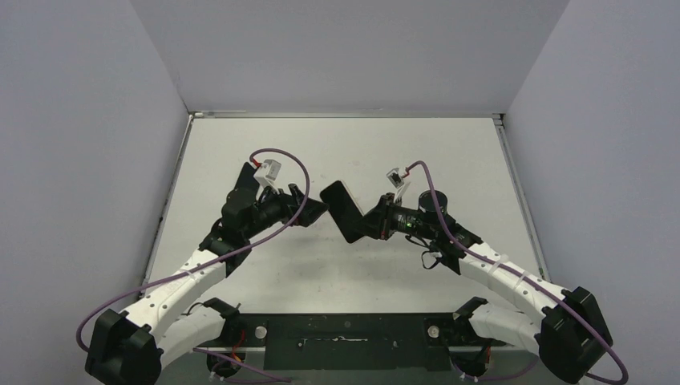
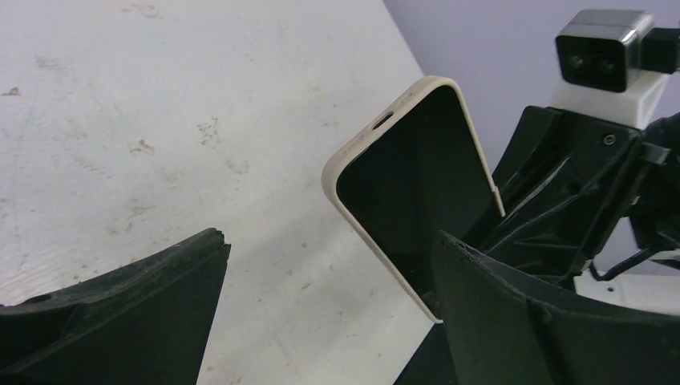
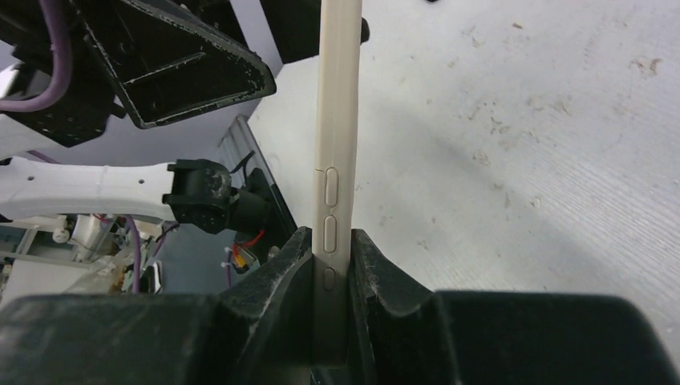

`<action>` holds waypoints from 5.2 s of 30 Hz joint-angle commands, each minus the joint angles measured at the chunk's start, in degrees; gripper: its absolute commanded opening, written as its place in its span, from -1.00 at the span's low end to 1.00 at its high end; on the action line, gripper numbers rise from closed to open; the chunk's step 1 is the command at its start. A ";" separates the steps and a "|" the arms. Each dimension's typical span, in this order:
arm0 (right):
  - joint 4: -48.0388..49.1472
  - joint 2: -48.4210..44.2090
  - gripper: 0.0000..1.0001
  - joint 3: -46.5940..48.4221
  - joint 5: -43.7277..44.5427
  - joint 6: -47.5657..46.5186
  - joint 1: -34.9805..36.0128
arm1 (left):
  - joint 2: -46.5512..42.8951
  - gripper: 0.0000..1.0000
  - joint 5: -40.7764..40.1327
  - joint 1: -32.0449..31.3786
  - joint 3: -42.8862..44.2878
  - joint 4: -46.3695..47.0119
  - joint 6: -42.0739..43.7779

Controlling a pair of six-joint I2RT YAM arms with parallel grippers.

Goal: Take the phone out of the phone case
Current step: Pick up the phone at the center of the board.

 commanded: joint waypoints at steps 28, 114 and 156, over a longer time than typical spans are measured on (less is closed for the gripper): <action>41.97 7.86 -1.00 -1.87 -9.31 19.68 -1.21 | 13.78 0.20 10.52 -3.23 -5.33 51.05 -29.62; 24.21 5.45 -1.00 4.97 2.03 -20.05 9.77 | 5.12 -1.00 -4.51 -5.79 1.78 25.54 -53.22; -6.17 -11.29 1.00 5.36 3.14 -26.45 6.70 | 4.69 -1.00 29.41 5.55 16.74 0.56 -7.10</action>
